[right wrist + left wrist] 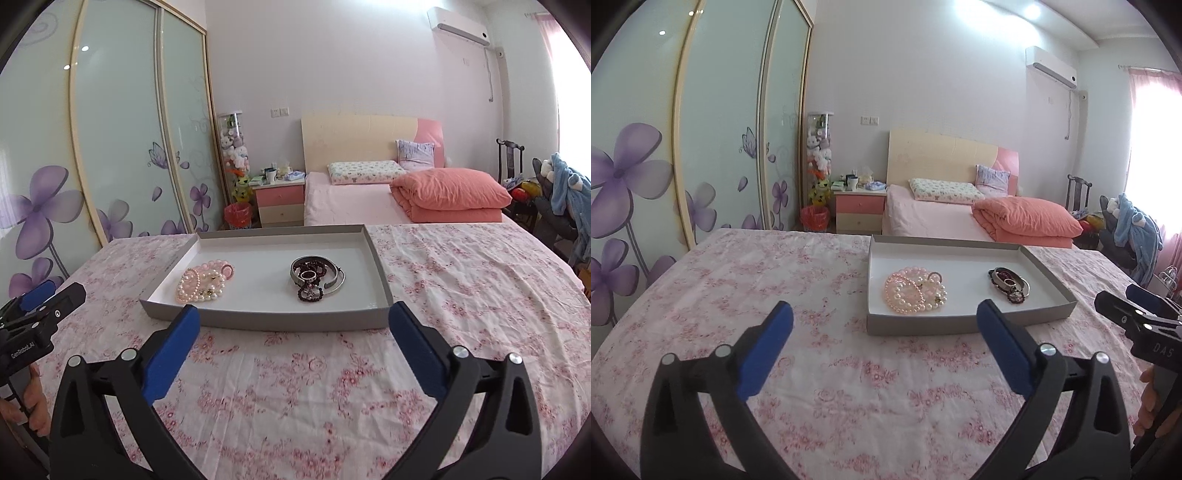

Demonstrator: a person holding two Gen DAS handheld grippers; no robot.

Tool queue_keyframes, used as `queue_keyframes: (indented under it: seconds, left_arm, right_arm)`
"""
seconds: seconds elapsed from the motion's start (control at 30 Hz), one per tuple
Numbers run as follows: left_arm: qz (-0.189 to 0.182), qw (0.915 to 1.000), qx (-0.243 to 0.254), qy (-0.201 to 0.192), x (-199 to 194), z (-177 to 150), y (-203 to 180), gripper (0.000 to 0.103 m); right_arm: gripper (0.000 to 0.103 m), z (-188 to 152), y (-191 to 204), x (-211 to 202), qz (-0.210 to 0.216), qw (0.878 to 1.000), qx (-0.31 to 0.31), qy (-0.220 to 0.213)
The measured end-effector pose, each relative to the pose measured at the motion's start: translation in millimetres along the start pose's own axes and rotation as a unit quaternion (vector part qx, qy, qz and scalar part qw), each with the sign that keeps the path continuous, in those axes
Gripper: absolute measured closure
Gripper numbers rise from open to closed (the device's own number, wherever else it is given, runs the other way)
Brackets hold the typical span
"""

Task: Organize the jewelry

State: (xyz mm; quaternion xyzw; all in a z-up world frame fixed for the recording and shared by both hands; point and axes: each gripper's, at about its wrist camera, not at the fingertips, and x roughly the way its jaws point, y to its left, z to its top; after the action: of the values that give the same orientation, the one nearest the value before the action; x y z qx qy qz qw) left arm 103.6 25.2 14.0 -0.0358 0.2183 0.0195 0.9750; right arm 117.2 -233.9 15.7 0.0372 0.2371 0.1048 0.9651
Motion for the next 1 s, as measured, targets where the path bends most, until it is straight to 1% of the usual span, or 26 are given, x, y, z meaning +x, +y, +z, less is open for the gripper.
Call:
queue_keyframes:
  seconds: [0.27,0.6,0.8,1.0]
  left_arm:
    - [0.007,0.9998,0.007,-0.017,-27.6,-17.2,-10.2,0.004]
    - [0.009,0.9998,-0.002,-0.017,-41.5,-31.4,-6.2,0.004]
    - [0.008,0.9998,-0.002,-0.017,-43.9,-36.0,-7.3,0.004]
    - [0.012,0.9996,0.003,-0.026,-46.4,-36.8,-8.9,0.004]
  right_arm:
    - [0.002,-14.7,1.4,-23.0,-0.002,1.000,0.001,-0.012]
    - [0.002,-38.7,4.1,-40.3,-0.002,1.000,-0.003,-0.022]
    - [0.002,-39.0,8.1,-46.1,0.001,0.999,-0.012,-0.032]
    - [0.002,-38.1,8.4,-47.0,0.002,0.999,-0.012,-0.034]
